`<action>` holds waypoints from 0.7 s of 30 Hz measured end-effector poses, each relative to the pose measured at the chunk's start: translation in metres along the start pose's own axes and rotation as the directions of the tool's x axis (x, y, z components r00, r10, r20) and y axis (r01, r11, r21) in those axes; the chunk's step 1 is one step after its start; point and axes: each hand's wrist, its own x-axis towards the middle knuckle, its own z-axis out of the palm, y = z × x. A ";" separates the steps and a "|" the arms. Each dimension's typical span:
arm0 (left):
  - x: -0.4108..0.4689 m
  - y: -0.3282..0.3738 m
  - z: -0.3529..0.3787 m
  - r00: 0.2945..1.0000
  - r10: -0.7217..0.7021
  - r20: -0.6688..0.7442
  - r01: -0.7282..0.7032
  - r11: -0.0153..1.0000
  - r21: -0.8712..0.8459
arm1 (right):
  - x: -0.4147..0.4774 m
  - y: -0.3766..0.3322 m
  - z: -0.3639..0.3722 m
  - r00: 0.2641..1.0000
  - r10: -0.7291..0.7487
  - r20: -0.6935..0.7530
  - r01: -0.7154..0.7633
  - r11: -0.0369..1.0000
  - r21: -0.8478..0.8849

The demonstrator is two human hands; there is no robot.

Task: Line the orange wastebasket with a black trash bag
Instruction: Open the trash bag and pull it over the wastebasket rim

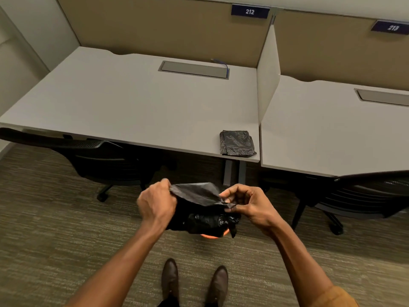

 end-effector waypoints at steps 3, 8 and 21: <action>0.009 -0.013 0.004 0.976 -0.203 0.079 0.214 0.962 -0.167 | -0.005 0.003 -0.014 0.995 0.102 0.009 -0.093 0.934 -0.345; 0.007 -0.009 0.022 0.948 -0.249 0.197 0.309 0.866 -0.392 | -0.003 0.033 -0.010 0.968 0.185 -0.170 -0.237 0.446 -0.863; 0.000 0.001 0.065 0.871 -0.311 0.380 0.491 0.552 -0.674 | 0.004 0.103 -0.027 0.200 0.587 -0.784 -0.497 0.751 0.435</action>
